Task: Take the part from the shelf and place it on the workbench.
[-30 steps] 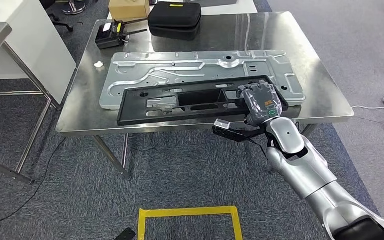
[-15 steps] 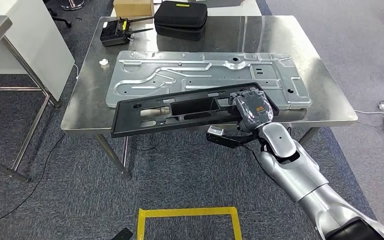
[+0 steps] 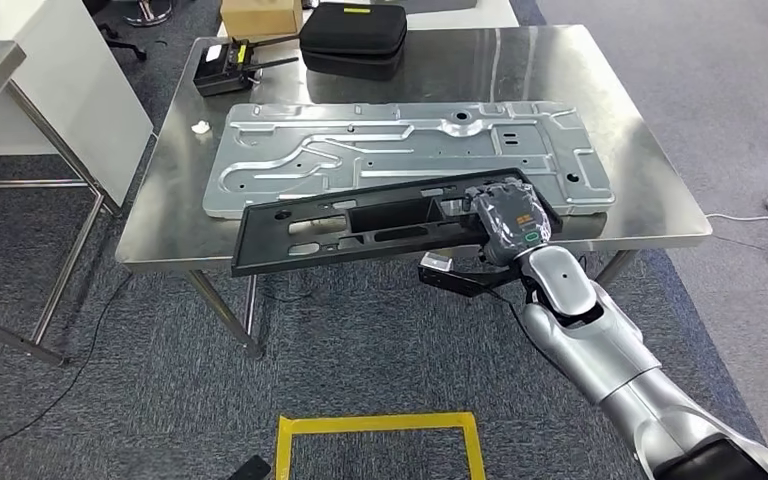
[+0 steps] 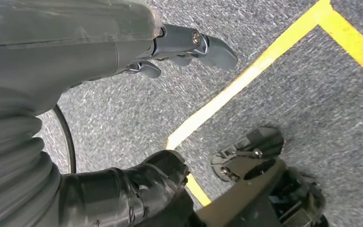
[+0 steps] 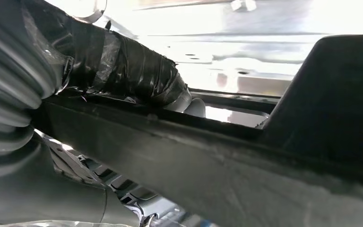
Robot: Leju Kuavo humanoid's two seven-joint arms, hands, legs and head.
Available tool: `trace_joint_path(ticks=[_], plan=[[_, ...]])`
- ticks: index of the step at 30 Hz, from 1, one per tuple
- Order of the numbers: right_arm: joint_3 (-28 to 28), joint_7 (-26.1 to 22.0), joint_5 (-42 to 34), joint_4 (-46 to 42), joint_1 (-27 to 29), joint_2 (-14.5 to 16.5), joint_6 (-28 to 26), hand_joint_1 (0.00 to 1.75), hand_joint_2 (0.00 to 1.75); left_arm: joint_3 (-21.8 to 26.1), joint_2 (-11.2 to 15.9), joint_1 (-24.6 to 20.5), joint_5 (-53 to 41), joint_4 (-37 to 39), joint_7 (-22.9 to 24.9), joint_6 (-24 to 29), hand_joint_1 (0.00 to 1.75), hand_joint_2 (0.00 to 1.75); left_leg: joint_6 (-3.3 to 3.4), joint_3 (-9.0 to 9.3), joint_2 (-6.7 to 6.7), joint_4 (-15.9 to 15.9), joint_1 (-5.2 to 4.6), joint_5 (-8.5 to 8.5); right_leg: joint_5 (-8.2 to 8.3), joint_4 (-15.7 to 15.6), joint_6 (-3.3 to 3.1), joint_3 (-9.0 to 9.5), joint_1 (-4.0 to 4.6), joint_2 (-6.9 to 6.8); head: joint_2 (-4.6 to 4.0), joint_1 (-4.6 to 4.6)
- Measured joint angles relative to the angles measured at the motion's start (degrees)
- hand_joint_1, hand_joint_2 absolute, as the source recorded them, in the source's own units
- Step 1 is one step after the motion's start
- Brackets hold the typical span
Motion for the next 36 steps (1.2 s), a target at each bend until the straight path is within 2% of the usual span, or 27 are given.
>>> trace_joint_path(ticks=[2, 3, 4, 5, 7, 8, 9, 10, 12, 14, 15, 17, 18, 19, 20, 21, 23, 24, 25, 27, 29, 31, 33, 34, 35, 36], plan=[[0.0, 0.0, -0.1, 0.0, 0.1, 0.1, 0.0, 1.75, 1.75, 0.0, 0.0, 0.1, 0.0, 0.0, 0.0, 0.0, 0.0, 1.75, -0.37, -3.3, 0.03, 7.3, 0.14, -3.41, -0.01, 0.0, -0.21, 0.02, 0.04, -0.02, 0.0, -0.01], [0.0, 0.0, -0.1, 0.0, 0.2, 0.1, 0.0, 1.75, 1.75, 0.0, 0.0, 0.1, 0.0, 0.0, 0.0, 0.0, 0.0, 1.75, -0.52, -4.76, 0.04, 10.3, 0.19, -4.28, -0.04, 0.1, -0.24, 0.01, 0.05, 0.0, 0.0, 0.0], [0.0, 0.0, -0.1, 0.1, 0.3, 0.1, 0.0, 1.75, 1.75, 0.0, 0.0, 0.1, -0.1, 0.0, 0.0, 0.0, 0.0, 1.75, -0.62, -5.4, 0.04, 11.4, 0.22, -4.08, -0.1, 0.2, -0.24, 0.0, 0.05, 0.03, 0.0, 0.0], [0.0, -0.1, -0.1, 0.1, 0.5, 0.1, 0.0, 1.75, 1.75, 0.0, 0.0, 0.1, -0.1, 0.0, 0.0, 0.0, 0.0, 1.75, -0.66, -4.93, 0.05, 10.3, 0.25, -2.8, -0.21, 0.4, -0.19, -0.01, 0.02, 0.07, 0.0, -0.01], [0.0, -0.1, -0.1, 0.2, 0.6, 0.1, 0.0, 1.75, 1.75, 0.0, 0.1, 0.1, -0.1, 0.0, 0.0, 0.0, 0.0, 1.75, -0.57, -1.65, 0.06, 3.2, 0.33, 0.95, -0.59, 0.9, 0.15, -0.04, -0.03, 0.15, 0.0, -0.01], [0.0, -0.1, -0.1, 0.2, 0.5, 0.1, 0.0, 1.75, 1.75, 0.0, 0.1, 0.1, -0.1, 0.0, 0.0, 0.0, 0.0, 1.75, -0.42, -0.01, 0.05, -0.2, 0.28, 2.12, -0.8, 1.2, 0.41, -0.18, 0.07, 0.2, 0.0, 0.0], [0.0, -0.1, -0.1, 0.2, 0.5, 0.1, 0.0, 1.75, 1.75, 0.0, 0.1, 0.1, -0.1, 0.0, 0.0, 0.0, 0.0, 1.75, -0.2, 0.98, 0.02, -2.3, 0.24, 2.65, -0.91, 1.5, 0.69, -0.34, 0.18, 0.23, 0.0, 0.02], [0.0, 0.0, -0.1, 0.2, 0.5, 0.1, 0.0, 1.75, 1.75, 0.0, 0.1, 0.1, -0.1, 0.0, 0.0, 0.0, 0.0, 1.75, 0.06, 1.35, -0.03, -3.2, 0.16, 2.57, -0.95, 1.6, 0.94, -0.49, 0.31, 0.25, 0.0, 0.03], [0.0, 0.0, -0.1, 0.3, 0.5, 0.1, 0.0, 1.75, 1.75, 0.0, 0.1, 0.2, -0.2, 0.0, 0.0, 0.0, 0.0, 1.75, 0.69, 1.37, -0.07, -3.3, 0.08, 2.69, -0.89, 1.6, 1.4, -0.6, 0.37, 0.29, 0.0, 0.05], [0.0, -0.1, -0.1, 0.3, 0.5, 0.1, 0.0, 1.75, 1.75, 0.0, 0.1, 0.2, -0.2, 0.0, 0.0, 0.0, 0.0, 1.75, 1.35, 1.52, -0.03, -3.7, 0.21, 2.92, -1.95, 2.8, 1.87, -1.09, 0.19, 0.29, 0.0, 0.08], [0.0, -0.1, -0.1, 0.3, 0.5, 0.1, 0.0, 1.75, 1.75, 0.0, 0.1, 0.2, -0.2, 0.0, 0.0, 0.0, 0.0, 1.75, 1.64, 1.59, 0.0, -3.8, 0.32, 3.01, -3.35, 5.0, 2.12, -2.06, 0.11, 0.3, 0.0, 0.1], [0.0, -0.1, -0.2, 0.3, 0.7, 0.1, 0.0, 1.75, 1.75, 0.0, 0.1, 0.2, -0.2, 0.0, 0.0, 0.0, 0.0, 1.75, 1.97, 1.58, 0.03, -3.9, 0.3, 3.02, -7.03, 12.4, 2.55, -5.44, -0.04, 0.28, 0.0, 0.12], [0.0, -0.1, -0.2, 0.3, 0.8, 0.1, 0.0, 1.75, 1.75, 0.0, 0.1, 0.2, -0.3, 0.0, 0.0, -0.1, 0.0, 1.75, 2.02, 1.59, 0.02, -3.9, 0.25, 3.0, -8.23, 15.9, 2.66, -7.09, -0.08, 0.28, 0.0, 0.12], [0.0, -0.1, -0.2, 0.4, 1.0, 0.1, 0.0, 1.75, 1.75, 0.0, 0.1, 0.2, -0.3, 0.0, 0.0, -0.1, 0.0, 1.75, 2.04, 1.61, -0.01, -3.9, 0.2, 2.98, -8.39, 17.7, 2.66, -7.98, -0.09, 0.28, 0.0, 0.13], [0.0, -0.1, -0.2, 0.4, 1.0, 0.1, 0.0, 1.75, 1.75, 0.0, 0.1, 0.3, -0.3, 0.0, 0.0, -0.1, 0.0, 1.75, 2.06, 1.65, -0.05, -3.9, 0.16, 2.97, -7.43, 17.2, 2.54, -7.8, -0.08, 0.28, 0.0, 0.13], [0.0, -0.1, -0.2, 0.5, 1.1, 0.1, 0.0, 1.75, 1.75, 0.0, 0.1, 0.3, -0.3, 0.0, 0.0, -0.1, 0.0, 1.75, 2.04, 1.73, -0.09, -3.8, 0.1, 2.95, -5.56, 14.4, 2.29, -6.48, -0.04, 0.29, 0.0, 0.13], [0.0, -0.1, -0.3, 0.5, 1.0, 0.1, -0.1, 1.75, 1.75, 0.0, 0.1, 0.3, -0.2, 0.0, 0.0, -0.1, 0.0, 1.75, 1.91, 1.84, -0.12, -3.8, -0.09, 2.89, -2.01, 6.2, 1.53, -2.54, 0.26, 0.26, 0.0, 0.11], [0.0, -0.1, -0.4, 0.5, 0.9, 0.1, -0.1, 1.75, 1.75, 0.0, 0.0, 0.2, -0.2, 0.0, 0.0, -0.2, 0.0, 1.75, 1.76, 1.81, -0.11, -3.8, -0.16, 2.89, -1.1, 3.3, 1.21, -1.09, 0.48, 0.25, 0.0, 0.1], [0.0, -0.1, -0.5, 0.5, 1.0, 0.2, -0.1, 1.75, 1.75, 0.0, 0.0, 0.2, -0.1, 0.0, 0.0, -0.2, 0.0, 1.75, 1.56, 1.76, -0.08, -3.8, -0.17, 2.92, -0.88, 1.8, 1.0, -0.36, 0.7, 0.25, 0.0, 0.09], [-0.1, -0.1, -0.9, 0.6, 1.0, 0.3, -0.1, 1.75, 1.75, 0.0, 0.0, 0.2, -0.2, 0.0, 0.0, -0.2, 0.0, 1.75, 0.98, 1.73, -0.05, -4.0, -0.12, 3.08, -0.87, 1.1, 0.73, -0.17, 0.87, 0.27, 0.0, 0.09], [-0.1, -0.2, -1.3, 1.1, 1.1, 0.5, -0.2, 1.75, 1.75, 0.0, -0.1, 0.1, -0.5, 0.0, 0.0, -0.2, 0.0, 1.75, 0.38, 1.39, -0.02, -3.2, -0.1, 2.31, -0.43, 0.3, 0.16, 0.18, 0.56, 0.14, 0.0, 0.09], [-0.1, -0.3, -1.7, 2.3, 1.1, 1.2, -0.8, 1.75, 1.75, 0.0, 0.0, 0.0, -0.7, 0.0, 0.0, -0.1, 0.0, 1.75, -0.07, -0.66, 0.03, 1.5, -0.02, -0.53, -0.05, -0.3, -0.4, 0.46, 0.25, 0.01, 0.0, 0.08], [-0.1, -0.8, -2.0, 4.4, 1.1, 2.1, -1.8, 1.75, 1.75, -0.1, -0.1, -0.1, -1.1, 0.0, -0.1, 0.0, 0.0, 1.75, -0.48, -4.01, 0.05, 8.8, 0.15, -3.72, -0.03, -0.3, -0.61, 0.42, 0.25, 0.03, 0.0, 0.08], [-0.1, -0.9, -2.2, 5.5, 1.1, 2.5, -2.1, 1.75, 1.75, -0.1, -0.1, -0.1, -1.2, 0.0, -0.1, -0.1, 0.0, 1.75, -0.68, -5.13, 0.05, 11.1, 0.25, -4.25, -0.05, -0.2, -0.6, 0.42, 0.27, 0.06, 0.0, 0.08], [-0.1, -1.0, -2.2, 6.6, 1.1, 2.9, -2.3, 1.75, 1.75, -0.2, -0.1, -0.2, -1.4, 0.0, -0.1, -0.1, 0.0, 1.75, -0.82, -5.29, 0.06, 11.3, 0.35, -3.68, -0.11, -0.1, -0.55, 0.42, 0.27, 0.07, 0.0, 0.08], [-0.2, -0.9, -2.3, 7.7, 1.0, 3.2, -2.3, 1.75, 1.75, -0.2, -0.1, -0.2, -1.5, 0.0, -0.1, -0.2, 0.0, 1.75, -0.89, -4.33, 0.07, 9.2, 0.45, -2.1, -0.21, 0.1, -0.43, 0.42, 0.25, 0.09, 0.0, 0.07]])
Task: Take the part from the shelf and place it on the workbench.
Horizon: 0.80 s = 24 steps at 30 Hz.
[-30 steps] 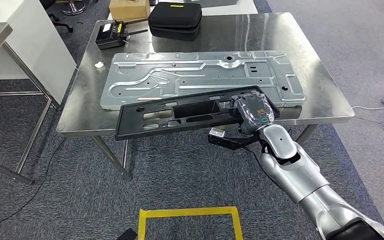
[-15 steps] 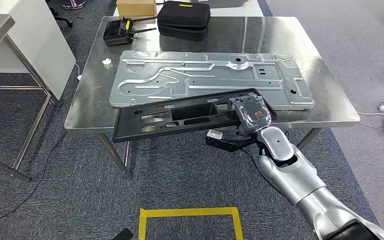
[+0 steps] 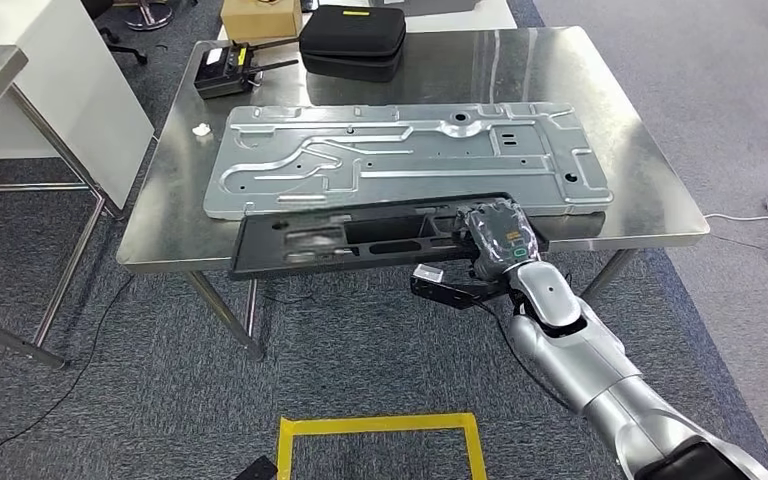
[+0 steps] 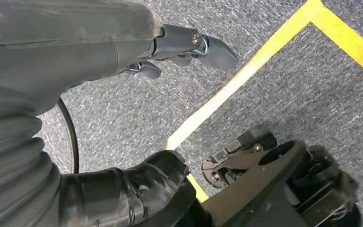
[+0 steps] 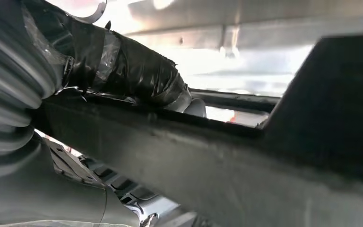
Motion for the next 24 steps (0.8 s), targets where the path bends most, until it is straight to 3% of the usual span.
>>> trace_joint_path(ticks=[2, 4, 7, 9, 12, 13, 14, 15, 18, 20, 22, 24], plan=[[-0.4, 0.0, -0.1, 2.3, -0.5, 0.5, -0.3, 1.75, 1.75, -0.2, 0.0, -0.2, -0.2, 0.0, 0.0, -0.2, 0.0, 1.75, 0.05, 3.78, 0.01, -7.7, 0.1, 3.54, -0.43, 0.6, 0.47, -0.12, 0.04, 0.01, 0.0, 0.0], [-0.9, 0.0, -0.2, 4.3, -1.2, 0.9, -0.8, 1.75, 1.75, -0.4, -0.1, -0.3, -0.3, 0.0, 0.0, -0.3, 0.0, 1.75, 0.49, 6.04, -0.06, -12.4, -0.01, 4.82, -0.75, 1.2, 1.02, -0.44, 0.22, 0.04, 0.0, 0.06], [-1.2, -0.2, -0.4, 6.2, -2.0, 1.2, -1.3, 1.75, 1.75, -0.7, -0.2, -0.3, -0.3, 0.0, 0.0, -0.5, 0.0, 1.75, 1.49, 6.11, -0.08, -12.9, -0.18, 4.9, -0.78, 1.3, 1.81, -0.7, 0.16, 0.08, 0.0, 0.07], [-1.3, -0.2, -0.5, 7.1, -2.4, 1.2, -1.3, 1.75, 1.75, -0.7, -0.2, -0.4, -0.3, 0.0, 0.0, -0.5, 0.0, 1.75, 2.24, 6.24, -0.03, -13.4, -0.01, 5.21, -2.33, 3.4, 2.37, -1.65, -0.01, 0.11, 0.0, 0.09], [-1.4, 0.1, -0.5, 8.4, -2.9, 1.3, -1.3, 1.75, 1.75, -0.8, -0.3, -0.6, -0.5, 0.0, 0.0, -0.5, 0.0, 1.75, 2.68, 6.24, 0.02, -13.5, 0.07, 5.33, -7.28, 13.6, 3.03, -6.41, -0.26, 0.13, 0.0, 0.1], [-1.4, 0.2, -0.5, 8.9, -3.1, 1.4, -1.2, 1.75, 1.75, -0.9, -0.4, -0.6, -0.6, 0.0, 0.0, -0.6, 0.0, 1.75, 2.71, 6.25, 0.0, -13.5, 0.07, 5.31, -8.02, 16.5, 3.14, -7.84, -0.34, 0.12, 0.0, 0.1], [-1.4, 0.3, -0.5, 9.4, -3.3, 1.5, -1.2, 1.75, 1.75, -1.0, -0.4, -0.6, -0.7, 0.0, 0.0, -0.6, 0.0, 1.75, 2.73, 6.28, -0.05, -13.5, 0.07, 5.28, -7.64, 17.3, 3.18, -8.39, -0.39, 0.12, 0.0, 0.11], [-1.5, 0.4, -0.5, 10.1, -3.6, 1.6, -1.1, 1.75, 1.75, -1.1, -0.5, -0.6, -0.8, 0.0, 0.0, -0.7, 0.0, 1.75, 2.71, 6.33, -0.12, -13.5, 0.08, 5.25, -6.18, 15.9, 3.12, -7.83, -0.44, 0.11, 0.0, 0.11], [-1.6, 0.5, -0.3, 11.8, -5.4, 2.1, -1.2, 1.75, 1.75, -1.1, -0.8, -0.9, -0.9, 0.0, 0.1, -0.8, 0.0, 1.75, 2.35, 6.39, -0.24, -13.3, -0.03, 5.07, -0.82, 4.8, 2.51, -2.72, -0.26, 0.11, 0.0, 0.11], [-1.8, 0.6, -0.1, 12.9, -6.5, 2.6, -1.5, 1.75, 1.75, -1.2, -0.9, -1.0, -0.9, 0.0, 0.1, -0.8, 0.0, 1.75, 1.85, 6.27, -0.16, -13.4, -0.17, 5.1, -0.23, 1.3, 2.12, -1.16, 0.11, 0.19, 0.0, 0.09], [-2.0, 0.6, -0.1, 14.0, -7.1, 3.1, -1.9, 1.75, 1.75, -1.2, -1.0, -1.1, -1.0, 0.0, 0.2, -0.8, 0.0, 1.75, 1.26, 6.26, -0.12, -13.5, -0.2, 5.15, -0.13, 0.9, 1.68, -1.03, 0.11, 0.24, 0.0, 0.08], [-2.2, 0.6, 0.0, 14.9, -7.6, 3.5, -2.2, 1.75, 1.75, -1.2, -1.1, -1.2, -1.0, 0.0, 0.3, -0.8, 0.0, 1.75, 0.74, 5.66, -0.1, -12.1, -0.22, 3.91, 0.19, 0.4, 0.9, -0.75, -0.19, 0.13, 0.0, 0.07]])
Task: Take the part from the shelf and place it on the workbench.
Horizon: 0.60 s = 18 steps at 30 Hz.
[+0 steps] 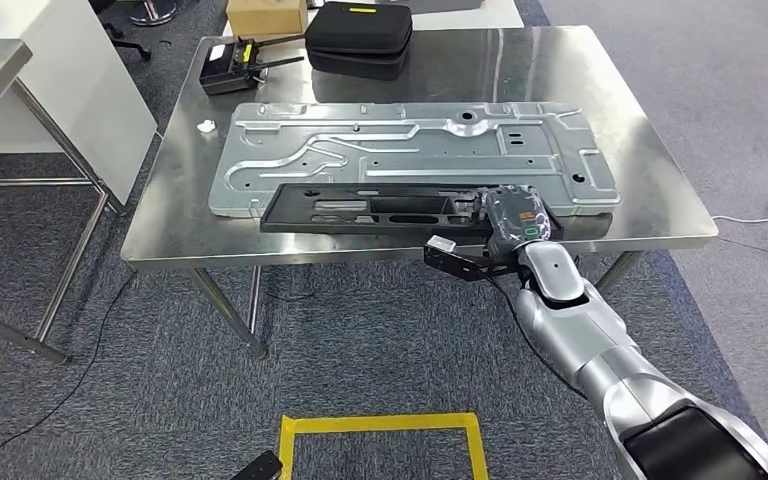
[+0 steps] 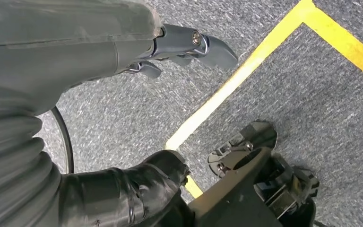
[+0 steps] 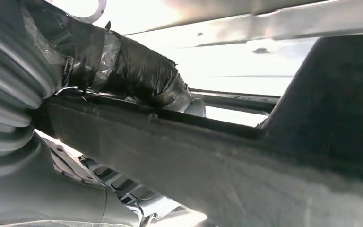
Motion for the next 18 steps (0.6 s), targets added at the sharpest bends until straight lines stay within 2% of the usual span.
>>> trace_joint_path(ticks=[1, 3, 4, 5, 6, 7, 9, 10, 11, 13, 15, 16, 18], plan=[[-0.1, 0.0, 0.0, 0.4, -0.4, 0.3, -0.1, 1.75, 1.75, 0.0, 0.0, 0.0, 0.0, 0.0, 0.0, 0.0, 0.0, 1.75, -0.21, -1.05, 0.02, 2.4, -0.01, -1.5, 0.14, -0.3, -0.4, 0.12, -0.15, -0.07, 0.0, 0.0], [-0.3, 0.1, 0.0, 1.3, -1.1, 0.8, -0.5, 1.75, 1.75, 0.0, 0.0, 0.0, 0.0, 0.0, 0.2, 0.0, 0.0, 1.75, -0.48, -4.44, 0.06, 10.1, 0.04, -5.22, 0.16, -0.2, -0.85, 0.09, -0.01, -0.06, 0.0, -0.01], [-0.3, 0.3, -0.1, 1.7, -1.4, 1.0, -0.7, 1.75, 1.75, 0.0, 0.0, 0.0, 0.0, 0.0, 0.2, 0.0, 0.0, 1.75, -0.57, -6.04, 0.06, 13.5, 0.05, -6.35, 0.11, -0.2, -0.91, 0.08, 0.07, 0.0, 0.0, 0.0], [-0.4, 0.4, -0.1, 2.1, -1.6, 1.2, -1.0, 1.75, 1.75, 0.0, 0.0, 0.0, 0.0, 0.0, 0.3, 0.0, 0.0, 1.75, -0.6, -6.89, 0.07, 15.2, 0.05, -6.46, 0.04, 0.0, -0.95, 0.08, 0.13, 0.05, 0.0, -0.01], [-0.4, 0.5, -0.1, 2.3, -1.9, 1.4, -1.2, 1.75, 1.75, 0.0, 0.0, 0.0, 0.0, 0.0, 0.3, -0.1, 0.0, 1.75, -0.57, -6.64, 0.07, 14.5, 0.06, -5.43, -0.06, 0.1, -0.95, 0.1, 0.17, 0.1, 0.0, 0.0], [-0.5, 0.5, -0.1, 2.6, -2.2, 1.4, -1.5, 1.75, 1.75, 0.0, 0.0, -0.1, 0.0, 0.0, 0.3, -0.1, 0.0, 1.75, -0.46, -5.32, 0.08, 11.6, 0.06, -3.53, -0.22, 0.3, -0.89, 0.13, 0.19, 0.14, 0.0, 0.0], [-0.8, 0.6, -0.4, 2.8, -2.8, 1.5, -2.1, 1.75, 1.75, 0.0, 0.0, -0.1, 0.0, 0.0, 0.4, -0.1, 0.0, 1.75, -0.08, -1.55, 0.07, 3.7, -0.03, -0.12, -0.62, 0.8, -0.55, 0.06, 0.3, 0.17, 0.0, 0.0], [-1.1, 0.6, -0.6, 2.8, -3.1, 1.5, -2.4, 1.75, 1.75, 0.0, 0.0, -0.1, 0.0, 0.0, 0.5, -0.1, 0.0, 1.75, 0.16, -0.29, 0.05, 1.0, -0.13, 0.68, -0.75, 1.1, -0.33, -0.07, 0.39, 0.19, 0.0, 0.0], [-1.4, 0.6, -0.8, 2.8, -3.5, 1.5, -2.5, 1.75, 1.75, 0.0, 0.0, 0.0, 0.0, 0.0, 0.5, -0.1, 0.0, 1.75, 0.36, 0.33, 0.03, -0.3, -0.24, 0.83, -0.8, 1.2, -0.12, -0.21, 0.46, 0.2, 0.0, 0.01], [-1.8, 0.6, -1.0, 2.7, -4.1, 1.5, -2.5, 1.75, 1.75, 0.0, 0.0, 0.1, 0.0, 0.0, 0.6, -0.1, 0.0, 1.75, 0.78, 0.41, 0.01, -0.6, -0.32, 0.86, -0.69, 1.2, 0.33, -0.34, 0.53, 0.23, 0.0, 0.01], [-2.1, 0.5, -1.0, 2.6, -4.6, 1.4, -2.4, 1.75, 1.75, 0.0, 0.0, 0.2, 0.0, 0.0, 0.6, -0.2, 0.0, 1.75, 1.38, 0.6, 0.06, -1.1, -0.11, 1.18, -1.41, 1.9, 0.87, -0.66, 0.43, 0.26, 0.0, 0.02], [-2.2, 0.6, -1.0, 2.6, -4.9, 1.3, -2.3, 1.75, 1.75, 0.0, 0.0, 0.1, 0.0, 0.0, 0.6, -0.2, 0.0, 1.75, 1.68, 0.71, 0.1, -1.4, 0.01, 1.34, -2.5, 3.6, 1.18, -1.41, 0.37, 0.27, 0.0, 0.04], [-2.4, 0.8, -0.9, 2.6, -5.3, 1.2, -1.9, 1.75, 1.75, 0.0, 0.0, -0.1, -0.2, 0.0, 0.6, -0.2, 0.0, 1.75, 2.0, 0.77, 0.14, -1.6, 0.07, 1.44, -5.73, 10.1, 1.74, -4.46, 0.17, 0.24, 0.0, 0.08]])
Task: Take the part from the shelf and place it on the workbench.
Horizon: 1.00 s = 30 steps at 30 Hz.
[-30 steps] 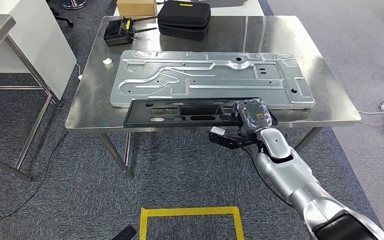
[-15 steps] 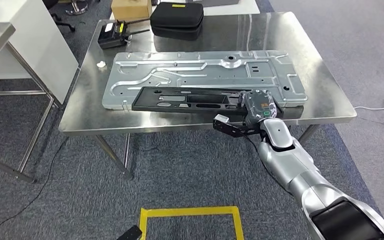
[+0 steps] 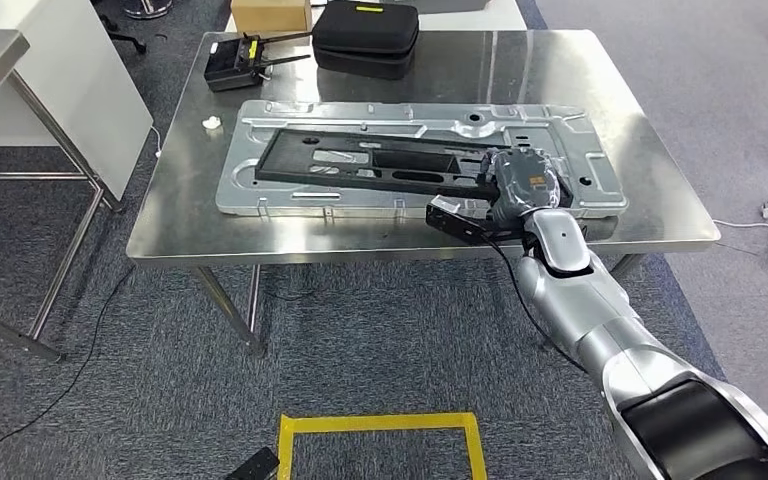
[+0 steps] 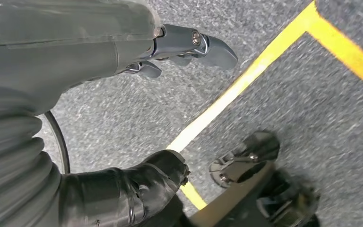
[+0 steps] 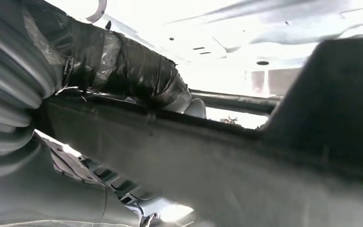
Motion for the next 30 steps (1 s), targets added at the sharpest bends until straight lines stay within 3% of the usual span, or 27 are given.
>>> trace_joint_path(ticks=[2, 3, 4, 5, 7, 8, 10, 12, 14, 16, 18, 19, 20, 22, 24, 27, 28, 30], plan=[[-0.1, 0.4, 0.0, 0.1, 0.0, 0.0, 0.3, 1.75, 1.75, 0.0, 0.0, 0.0, -0.2, 0.0, 0.0, -0.2, 0.0, 1.75, 0.09, -0.01, 0.0, 0.0, -0.01, -0.04, -1.71, 5.9, 0.34, -3.0, -0.22, -0.02, 0.0, -0.01], [-0.1, 0.6, 0.1, 0.3, 0.1, 0.0, 0.2, 1.75, 1.75, -0.1, -0.1, 0.0, -0.3, 0.0, 0.0, -0.3, 0.0, 1.75, 0.1, 0.0, -0.04, 0.1, -0.01, -0.07, -1.01, 6.2, 0.39, -3.31, -0.31, -0.03, 0.0, -0.01], [-0.2, 0.7, 0.1, 0.5, 0.1, 0.0, 0.1, 1.75, 1.75, -0.1, -0.1, 0.0, -0.5, 0.0, 0.0, -0.4, 0.0, 1.75, 0.08, 0.03, -0.1, 0.1, -0.01, -0.12, 0.63, 4.3, 0.35, -2.57, -0.38, -0.06, 0.0, -0.01], [-0.2, 0.8, 0.1, 0.8, 0.1, 0.0, -0.1, 1.75, 1.75, -0.3, -0.2, 0.0, -0.7, 0.0, 0.0, -0.5, 0.0, 1.75, 0.01, 0.08, -0.17, 0.2, -0.01, -0.19, 2.88, 0.6, 0.22, -0.91, -0.41, -0.1, 0.0, -0.01], [-0.3, 0.9, 0.1, 1.5, 0.0, 0.1, -0.7, 1.75, 1.75, -0.6, -0.4, -0.2, -1.1, 0.0, 0.1, -0.7, 0.0, 1.75, -0.31, 0.02, -0.25, 0.3, -0.12, -0.29, 5.6, -6.5, -0.23, 2.43, -0.21, -0.16, 0.0, -0.02], [-0.4, 0.9, 0.1, 2.0, -0.1, 0.2, -1.0, 1.75, 1.75, -0.8, -0.5, -0.2, -1.2, 0.0, 0.1, -0.7, 0.0, 1.75, -0.56, -0.08, -0.25, 0.4, -0.17, -0.28, 6.0, -8.5, -0.45, 3.3, -0.03, -0.14, 0.0, -0.03], [-0.4, 0.9, 0.2, 2.9, -0.1, 0.4, -1.3, 1.75, 1.75, -1.2, -0.6, -0.3, -1.4, 0.0, 0.2, -0.8, 0.0, 1.75, -1.12, -0.25, -0.21, 0.3, -0.23, -0.14, 5.88, -9.3, -0.83, 3.44, 0.27, -0.04, 0.0, -0.02], [-0.5, 0.8, 0.3, 3.9, -0.2, 0.6, -1.3, 1.75, 1.75, -1.3, -0.7, -0.4, -1.4, 0.0, 0.1, -0.9, 0.0, 1.75, -1.69, -0.36, -0.16, 0.4, -0.24, -0.55, 6.18, -9.8, -1.47, 3.71, -0.02, -0.1, 0.0, -0.03], [-0.5, 0.7, 0.5, 4.8, -0.2, 0.9, -1.5, 1.75, 1.75, -1.4, -0.7, -0.4, -1.4, 0.0, 0.1, -0.9, 0.0, 1.75, -2.1, -1.75, -0.1, 3.9, -0.22, -2.84, 6.5, -10.4, -2.19, 4.07, -0.33, -0.19, 0.0, -0.05], [-0.5, 0.3, 0.6, 5.7, -0.2, 1.3, -1.9, 1.75, 1.75, -1.4, -0.7, -0.3, -1.4, 0.0, 0.1, -0.9, 0.0, 1.75, -2.38, -5.17, -0.07, 11.7, -0.15, -6.55, 6.52, -10.5, -2.52, 4.09, -0.26, -0.16, 0.0, -0.05], [-0.5, 0.0, 0.7, 6.6, 0.0, 1.7, -2.0, 1.75, 1.75, -1.4, -0.7, -0.2, -1.4, 0.0, 0.2, -0.9, 0.0, 1.75, -2.57, -7.68, -0.07, 16.8, -0.11, -7.89, 6.48, -10.4, -2.56, 4.09, -0.21, -0.12, 0.0, -0.04], [-0.5, -0.1, 0.8, 7.0, 0.1, 1.9, -2.0, 1.75, 1.75, -1.4, -0.7, -0.2, -1.4, 0.0, 0.2, -0.9, 0.0, 1.75, -2.58, -7.43, -0.06, 16.2, -0.09, -6.9, 6.44, -10.3, -2.52, 4.1, -0.21, -0.11, 0.0, -0.04], [-0.5, -0.2, 0.9, 7.3, 0.1, 2.0, -2.0, 1.75, 1.75, -1.4, -0.7, -0.2, -1.4, 0.0, 0.2, -0.9, 0.0, 1.75, -2.53, -6.11, -0.05, 13.4, -0.06, -5.05, 6.36, -10.1, -2.43, 4.1, -0.23, -0.1, 0.0, -0.04], [-0.5, -0.2, 1.1, 7.7, 0.0, 2.3, -2.1, 1.75, 1.75, -1.4, -0.7, -0.2, -1.4, 0.0, 0.2, -0.9, 0.0, 1.75, -2.31, -2.29, -0.05, 5.4, -0.08, -1.6, 6.03, -9.6, -2.01, 3.93, -0.12, -0.05, 0.0, -0.05], [-0.5, -0.2, 1.3, 7.9, -0.1, 2.7, -2.1, 1.75, 1.75, -1.4, -0.7, -0.2, -1.5, 0.0, 0.2, -0.9, 0.0, 1.75, -1.89, -0.35, -0.1, 1.2, -0.17, -0.57, 5.86, -9.1, -1.46, 3.54, 0.11, 0.02, 0.0, -0.03], [-0.5, -0.2, 1.4, 8.2, 0.0, 3.1, -2.1, 1.75, 1.75, -1.4, -0.7, -0.2, -1.5, 0.0, 0.2, -0.9, 0.0, 1.75, -0.98, -0.29, -0.15, 0.6, -0.19, -0.39, 5.71, -8.9, -0.7, 3.19, 0.08, 0.01, 0.0, -0.03], [-0.5, -0.2, 1.5, 8.2, 0.0, 3.1, -2.1, 1.75, 1.75, -1.4, -0.7, -0.2, -1.4, 0.0, 0.1, -1.0, 0.0, 1.75, -0.62, -0.23, -0.14, 0.4, -0.13, -0.23, 5.0, -8.0, -0.43, 2.81, -0.02, -0.02, 0.0, -0.02], [-0.5, -0.2, 1.5, 8.3, 0.2, 3.2, -2.2, 1.75, 1.75, -1.4, -0.7, -0.3, -1.4, 0.0, 0.1, -1.0, 0.0, 1.75, -0.13, -0.14, -0.09, 0.2, 0.0, -0.07, 1.95, -2.9, 0.1, 0.55, -0.22, -0.06, 0.0, -0.01]])
